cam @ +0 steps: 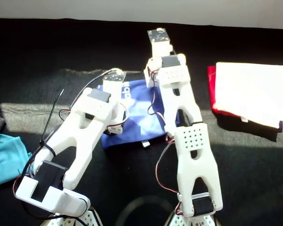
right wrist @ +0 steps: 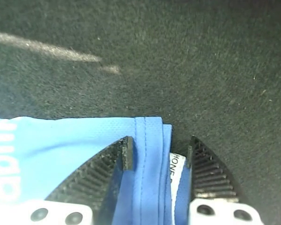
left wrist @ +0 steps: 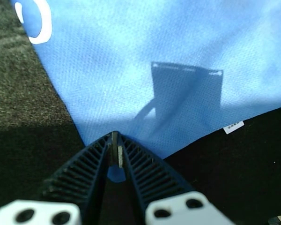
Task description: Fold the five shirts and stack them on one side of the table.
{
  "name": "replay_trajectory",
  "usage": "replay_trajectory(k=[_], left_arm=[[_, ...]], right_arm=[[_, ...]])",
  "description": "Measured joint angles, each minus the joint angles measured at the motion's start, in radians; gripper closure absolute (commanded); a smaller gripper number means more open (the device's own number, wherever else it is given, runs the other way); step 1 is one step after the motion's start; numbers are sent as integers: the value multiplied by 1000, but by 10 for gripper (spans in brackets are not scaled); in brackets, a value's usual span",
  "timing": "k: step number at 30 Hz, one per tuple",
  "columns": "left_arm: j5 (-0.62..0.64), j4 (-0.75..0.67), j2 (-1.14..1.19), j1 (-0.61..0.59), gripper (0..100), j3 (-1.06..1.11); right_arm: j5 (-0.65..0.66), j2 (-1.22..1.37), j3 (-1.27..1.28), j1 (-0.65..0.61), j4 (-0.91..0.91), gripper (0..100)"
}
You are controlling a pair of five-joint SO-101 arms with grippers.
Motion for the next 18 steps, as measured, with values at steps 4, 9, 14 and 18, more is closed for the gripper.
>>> replay_trajectory(k=[4,9,14,18], left_arm=[[0,0,0,2,991,0],[0,0,0,2,991,0],[0,0,0,2,991,0],[0,0,0,2,991,0]], right_arm=[[0,0,21,0,0,817],[75,0,21,0,-3,944],[130,0,21,3,-3,991],[133,0,21,5,-3,989]])
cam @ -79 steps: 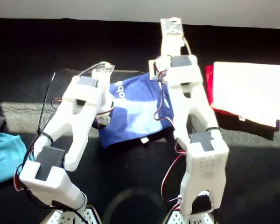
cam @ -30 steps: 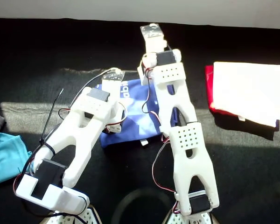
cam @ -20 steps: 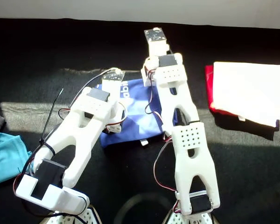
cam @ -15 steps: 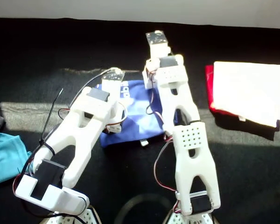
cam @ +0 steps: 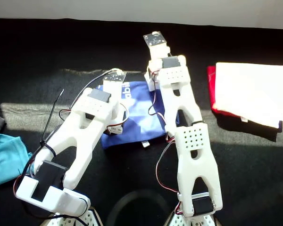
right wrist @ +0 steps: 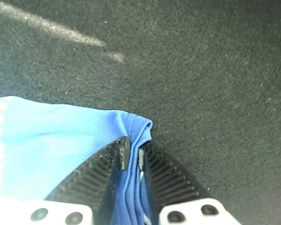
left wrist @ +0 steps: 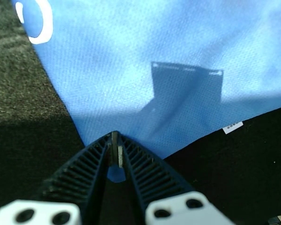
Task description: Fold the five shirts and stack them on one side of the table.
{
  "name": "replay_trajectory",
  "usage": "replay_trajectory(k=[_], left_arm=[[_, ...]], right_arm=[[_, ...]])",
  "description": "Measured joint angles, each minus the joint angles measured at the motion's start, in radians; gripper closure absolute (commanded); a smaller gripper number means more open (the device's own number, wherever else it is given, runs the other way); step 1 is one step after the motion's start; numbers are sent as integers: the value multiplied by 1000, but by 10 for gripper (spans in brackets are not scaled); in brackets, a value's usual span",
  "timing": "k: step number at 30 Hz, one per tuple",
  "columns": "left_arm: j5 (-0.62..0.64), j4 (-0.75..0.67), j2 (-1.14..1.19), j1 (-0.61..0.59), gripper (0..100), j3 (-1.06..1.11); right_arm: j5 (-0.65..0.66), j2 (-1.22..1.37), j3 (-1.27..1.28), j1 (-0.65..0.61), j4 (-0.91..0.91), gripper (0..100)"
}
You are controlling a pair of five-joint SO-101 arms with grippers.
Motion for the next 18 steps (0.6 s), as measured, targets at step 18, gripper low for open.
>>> replay_trajectory(k=[18], left_arm=[[0,0,0,0,991,0]], right_arm=[[0,0,0,2,0,860]])
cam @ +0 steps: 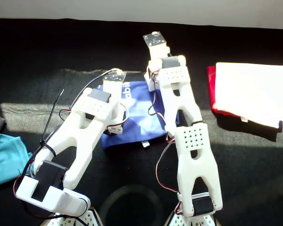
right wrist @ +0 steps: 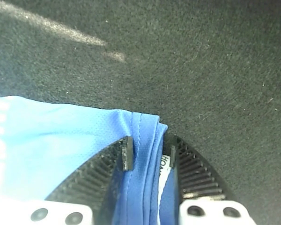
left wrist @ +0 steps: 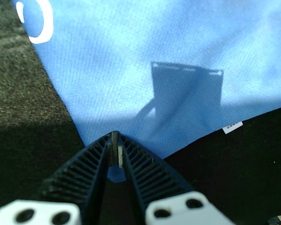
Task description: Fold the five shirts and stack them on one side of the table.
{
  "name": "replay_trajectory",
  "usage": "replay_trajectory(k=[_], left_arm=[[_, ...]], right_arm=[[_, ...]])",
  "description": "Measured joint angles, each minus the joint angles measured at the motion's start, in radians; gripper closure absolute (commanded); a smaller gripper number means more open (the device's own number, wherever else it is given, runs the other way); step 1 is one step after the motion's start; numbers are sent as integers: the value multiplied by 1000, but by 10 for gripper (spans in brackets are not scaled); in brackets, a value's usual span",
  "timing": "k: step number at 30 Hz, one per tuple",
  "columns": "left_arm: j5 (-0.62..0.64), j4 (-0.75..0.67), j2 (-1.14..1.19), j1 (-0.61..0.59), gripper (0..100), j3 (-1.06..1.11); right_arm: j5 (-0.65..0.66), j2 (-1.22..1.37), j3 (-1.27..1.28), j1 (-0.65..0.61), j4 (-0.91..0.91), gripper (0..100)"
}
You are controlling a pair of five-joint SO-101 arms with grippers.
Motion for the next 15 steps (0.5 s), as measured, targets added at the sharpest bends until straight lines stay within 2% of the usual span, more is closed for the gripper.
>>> replay_trajectory(k=[15], left_arm=[[0,0,0,0,991,0]], right_arm=[[0,0,-28,-20,-34,861]])
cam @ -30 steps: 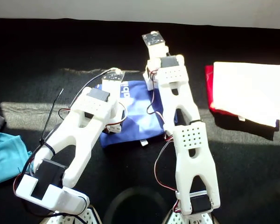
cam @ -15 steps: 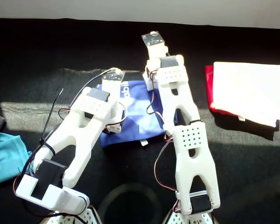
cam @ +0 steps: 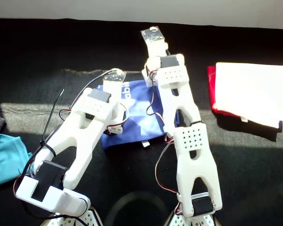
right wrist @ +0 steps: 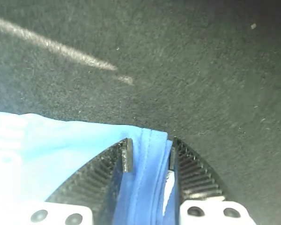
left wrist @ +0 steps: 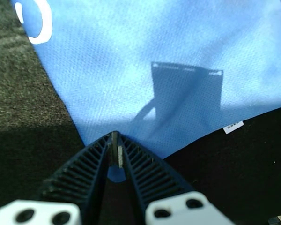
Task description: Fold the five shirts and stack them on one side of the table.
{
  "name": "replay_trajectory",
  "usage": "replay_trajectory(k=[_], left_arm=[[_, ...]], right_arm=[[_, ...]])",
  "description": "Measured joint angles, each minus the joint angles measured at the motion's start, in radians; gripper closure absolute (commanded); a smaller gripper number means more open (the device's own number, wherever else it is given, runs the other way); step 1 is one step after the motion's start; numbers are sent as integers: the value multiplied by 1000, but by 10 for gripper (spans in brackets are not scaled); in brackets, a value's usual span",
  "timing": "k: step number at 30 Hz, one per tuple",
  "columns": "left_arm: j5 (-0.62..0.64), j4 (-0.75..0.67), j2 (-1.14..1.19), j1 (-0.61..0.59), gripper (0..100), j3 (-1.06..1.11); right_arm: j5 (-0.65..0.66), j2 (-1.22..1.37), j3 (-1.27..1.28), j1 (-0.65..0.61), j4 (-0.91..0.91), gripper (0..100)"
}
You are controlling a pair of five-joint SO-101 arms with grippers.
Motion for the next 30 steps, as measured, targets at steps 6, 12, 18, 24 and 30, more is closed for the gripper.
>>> replay_trajectory(k=[6,12,18,24,30], left_arm=[[0,0,0,0,991,0],[0,0,0,0,991,0],[0,0,0,0,991,0],[0,0,0,0,991,0],[0,0,0,0,991,0]], right_arm=[[0,2,21,-2,0,861],[0,2,34,-2,0,904],[0,2,34,0,0,993],[0,2,-6,15,6,993],[0,2,-97,68,78,993]])
